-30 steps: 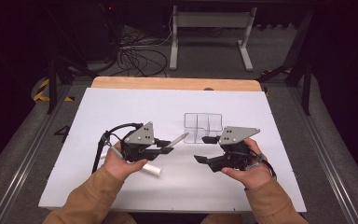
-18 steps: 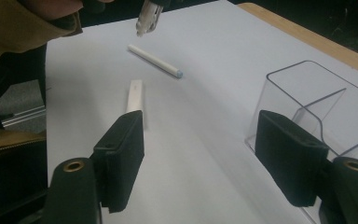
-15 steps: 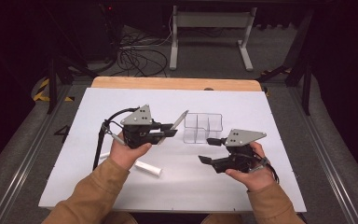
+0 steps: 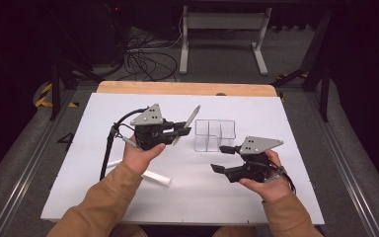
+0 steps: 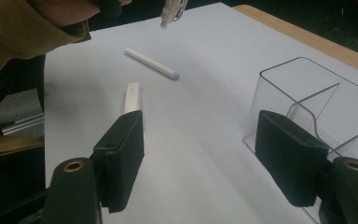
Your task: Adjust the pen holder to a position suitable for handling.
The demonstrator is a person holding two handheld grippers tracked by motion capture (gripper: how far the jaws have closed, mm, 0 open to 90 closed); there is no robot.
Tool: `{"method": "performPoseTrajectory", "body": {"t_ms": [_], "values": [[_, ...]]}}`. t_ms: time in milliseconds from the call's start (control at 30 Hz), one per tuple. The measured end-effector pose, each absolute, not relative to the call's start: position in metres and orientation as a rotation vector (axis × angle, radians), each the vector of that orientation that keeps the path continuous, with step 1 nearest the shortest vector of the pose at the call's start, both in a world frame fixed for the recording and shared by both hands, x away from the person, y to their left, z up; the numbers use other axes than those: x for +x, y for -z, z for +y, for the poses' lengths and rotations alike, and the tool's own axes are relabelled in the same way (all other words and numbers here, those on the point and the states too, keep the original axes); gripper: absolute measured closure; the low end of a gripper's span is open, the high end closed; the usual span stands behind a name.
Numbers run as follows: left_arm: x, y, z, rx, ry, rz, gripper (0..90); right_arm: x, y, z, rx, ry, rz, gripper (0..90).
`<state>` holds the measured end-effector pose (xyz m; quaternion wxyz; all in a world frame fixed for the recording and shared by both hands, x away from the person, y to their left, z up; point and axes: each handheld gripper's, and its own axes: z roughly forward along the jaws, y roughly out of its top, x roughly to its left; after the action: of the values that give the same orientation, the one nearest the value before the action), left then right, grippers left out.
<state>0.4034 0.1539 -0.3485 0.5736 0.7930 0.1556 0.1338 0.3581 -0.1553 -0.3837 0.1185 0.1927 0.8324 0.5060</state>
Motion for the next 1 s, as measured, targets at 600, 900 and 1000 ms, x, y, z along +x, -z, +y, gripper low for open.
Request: {"method": "performPoseTrajectory", "body": {"t_ms": [600, 900, 1000], "values": [[0.440, 0.355, 0.130, 1.809, -0.301, 0.398, 78.0, 0.358, 0.386, -0.154, 0.541, -1.485, 2.455, 35.2], [0.456, 0.362, 0.116, 1.766, -0.296, 0.398, 78.0, 0.358, 0.387, -0.154, 0.538, -1.486, 2.461, 35.1], [0.461, 0.363, 0.110, 1.781, -0.303, 0.399, 77.9, 0.358, 0.387, -0.154, 0.536, -1.486, 2.464, 35.1]]}}
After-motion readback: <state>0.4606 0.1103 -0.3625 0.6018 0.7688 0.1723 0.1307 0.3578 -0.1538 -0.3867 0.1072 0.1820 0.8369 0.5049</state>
